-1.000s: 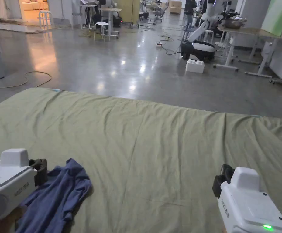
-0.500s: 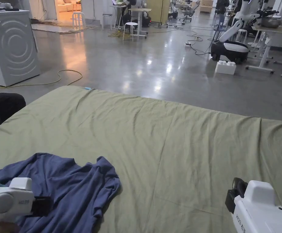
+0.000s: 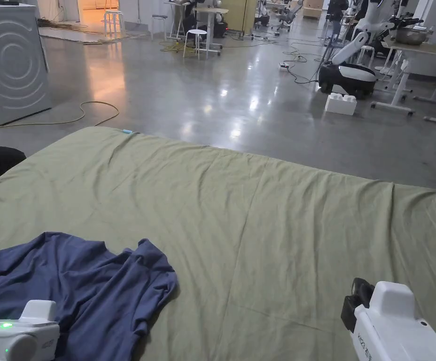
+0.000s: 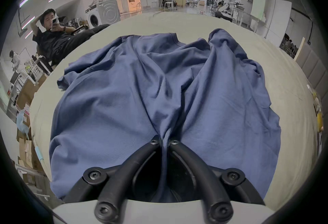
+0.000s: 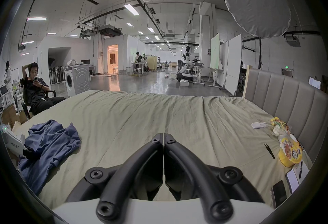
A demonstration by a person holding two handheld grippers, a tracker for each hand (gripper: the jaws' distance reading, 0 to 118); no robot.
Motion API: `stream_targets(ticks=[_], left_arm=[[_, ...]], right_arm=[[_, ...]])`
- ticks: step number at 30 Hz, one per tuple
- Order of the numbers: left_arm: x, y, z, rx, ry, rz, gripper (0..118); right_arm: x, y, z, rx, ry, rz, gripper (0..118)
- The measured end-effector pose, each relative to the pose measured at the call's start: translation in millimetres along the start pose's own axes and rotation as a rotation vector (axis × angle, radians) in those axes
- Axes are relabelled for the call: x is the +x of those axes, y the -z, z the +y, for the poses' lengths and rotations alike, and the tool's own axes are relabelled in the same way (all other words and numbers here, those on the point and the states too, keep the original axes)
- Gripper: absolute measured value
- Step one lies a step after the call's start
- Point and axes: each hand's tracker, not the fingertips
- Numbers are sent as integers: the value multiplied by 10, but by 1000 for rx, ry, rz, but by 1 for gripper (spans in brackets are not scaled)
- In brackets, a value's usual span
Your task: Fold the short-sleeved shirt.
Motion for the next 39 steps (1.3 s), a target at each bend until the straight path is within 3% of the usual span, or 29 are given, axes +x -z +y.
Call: stream_targets(ticks=[9,14,18,20,29,32,34,39], left_arm=[[-132,-331,204,154,-77,-86,4],[-44,-646,454,289,51,-51,4],[-27,-965,769,390,-30,-100,4],[48,-1143,910,459,8,-97,4],[827,-2067,1474,700,129,-249,4],[1169,-2239,1599,727,157,-334,4],[1400,-2317,1644,747,182,-392,4],[2133,-2385,1656,746,239,-519,4]], right_arm=[[101,-34,-19,-4,4,-7,1],[160,-54,27,15,0,-12,1],[225,-77,75,30,4,-17,1],[262,-98,101,40,5,-25,1],[402,-174,145,99,34,-46,1],[585,-353,249,108,5,-61,1],[670,-352,240,161,41,-48,1],[935,-505,222,143,28,-103,1]])
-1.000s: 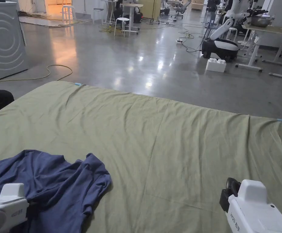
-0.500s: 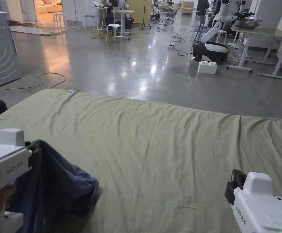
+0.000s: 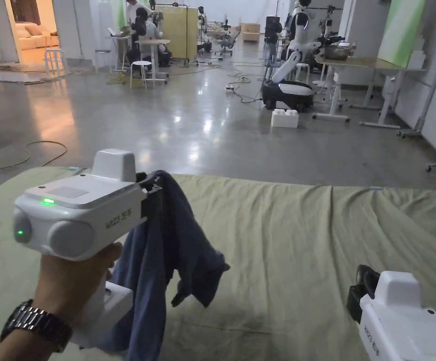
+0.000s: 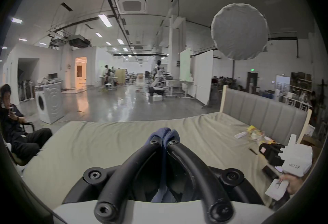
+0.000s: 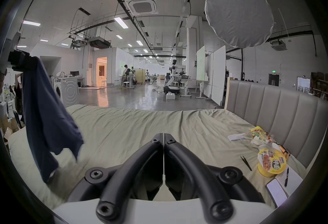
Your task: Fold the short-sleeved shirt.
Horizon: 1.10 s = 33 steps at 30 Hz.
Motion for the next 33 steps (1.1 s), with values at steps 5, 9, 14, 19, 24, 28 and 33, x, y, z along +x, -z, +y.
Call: stream_targets(ticks=[5,9,14,19,24,28,33], left_arm=[[656,374,-165,-43,-11,-143,4],[1160,636,-464,-109,-28,-247,4],[1646,742,-944,-218,13,-330,4],[1782,849,-1422,-304,23,-342,18],[1694,807,-1547,-326,11,-310,77],[1425,625,-1412,-225,-11,-281,77],[975,362,-1219,-73,-9,-100,76]], right_arm=[[273,-132,-13,6,-2,-53,1],[304,-161,-30,-7,6,-103,1],[424,-215,-68,-13,28,-111,1],[640,-314,-161,-40,13,-143,1],[645,-312,-239,-66,4,-125,1],[541,-283,-170,-56,-11,-107,1],[370,-263,-19,-9,-25,-81,1]])
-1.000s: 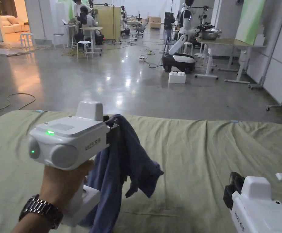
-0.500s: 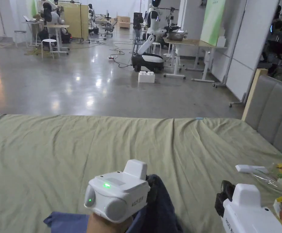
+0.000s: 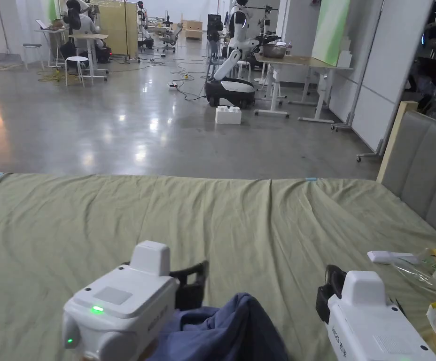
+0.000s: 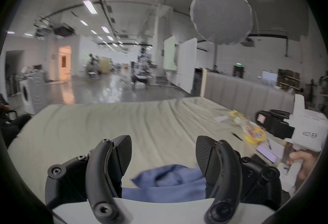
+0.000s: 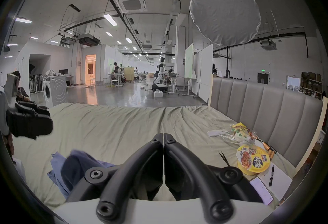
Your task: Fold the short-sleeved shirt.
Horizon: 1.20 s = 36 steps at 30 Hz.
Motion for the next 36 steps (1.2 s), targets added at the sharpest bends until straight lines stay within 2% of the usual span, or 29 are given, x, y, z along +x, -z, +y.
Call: stream_targets(ticks=[2,4,7,10,13,20,25,28,29,30,31,32,33,36], left_arm=[[-147,-118,42,34,0,95,71],[-288,-267,93,74,0,161,60],[-447,-405,84,106,29,259,16],[-554,-538,57,111,24,301,3],[-655,-614,15,95,-4,306,0],[-847,-590,-172,4,-90,321,0],[-1088,-304,-541,-303,-195,224,0],[-1116,-182,-765,-431,-196,216,0],[-1124,-142,-823,-478,-201,207,4],[-1145,-100,-892,-516,-214,201,16],[-1159,-52,-956,-561,-227,208,34],[-1124,-52,-986,-587,-230,213,61],[-1119,-29,-1044,-607,-236,211,72],[-1053,31,-1173,-673,-194,251,74]], right_arm=[[-97,-3,54,23,1,2,1],[-190,1,102,56,-10,8,1],[-309,9,147,78,-6,22,1],[-385,32,159,88,4,34,1],[-442,49,152,86,13,47,1],[-505,62,156,85,6,64,1],[-479,76,106,68,-11,71,1],[-440,77,60,52,-14,65,1],[-425,82,46,46,-13,64,1],[-409,90,24,36,-11,63,1],[-396,94,3,28,-9,61,1],[-387,95,-11,26,-11,60,1],[-376,96,-28,19,-12,58,1],[-354,82,-76,4,-12,54,1]])
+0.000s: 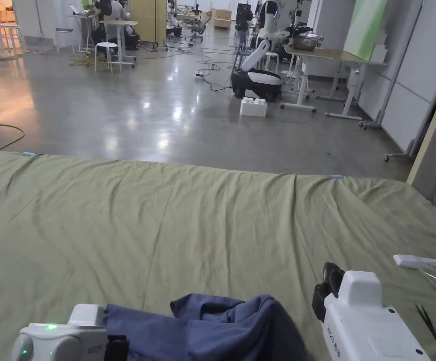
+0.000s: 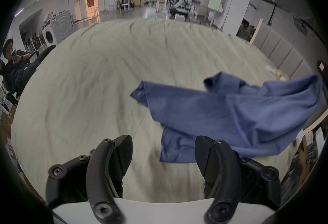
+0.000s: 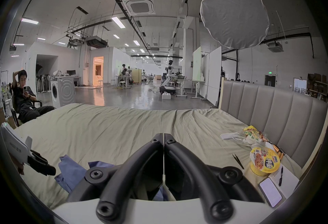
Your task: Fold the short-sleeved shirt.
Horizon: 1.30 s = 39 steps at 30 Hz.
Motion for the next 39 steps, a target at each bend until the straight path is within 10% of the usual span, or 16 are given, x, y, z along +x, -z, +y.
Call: stream_targets(ticks=[8,15,23,31,39], left_arm=[[79,420,-177,-113,48,88,69],[282,484,-180,-88,199,79,7],[84,273,-212,8,81,-34,2],[-115,-135,-167,149,45,-69,2],[-284,-267,-191,170,38,-15,2]], right_arm=[[73,-13,-138,-42,2,-10,1],[184,-2,-242,-84,21,-23,1],[452,99,-461,-264,35,-5,5],[538,464,-965,-607,-16,96,62],[248,738,-1387,-760,-66,215,60]])
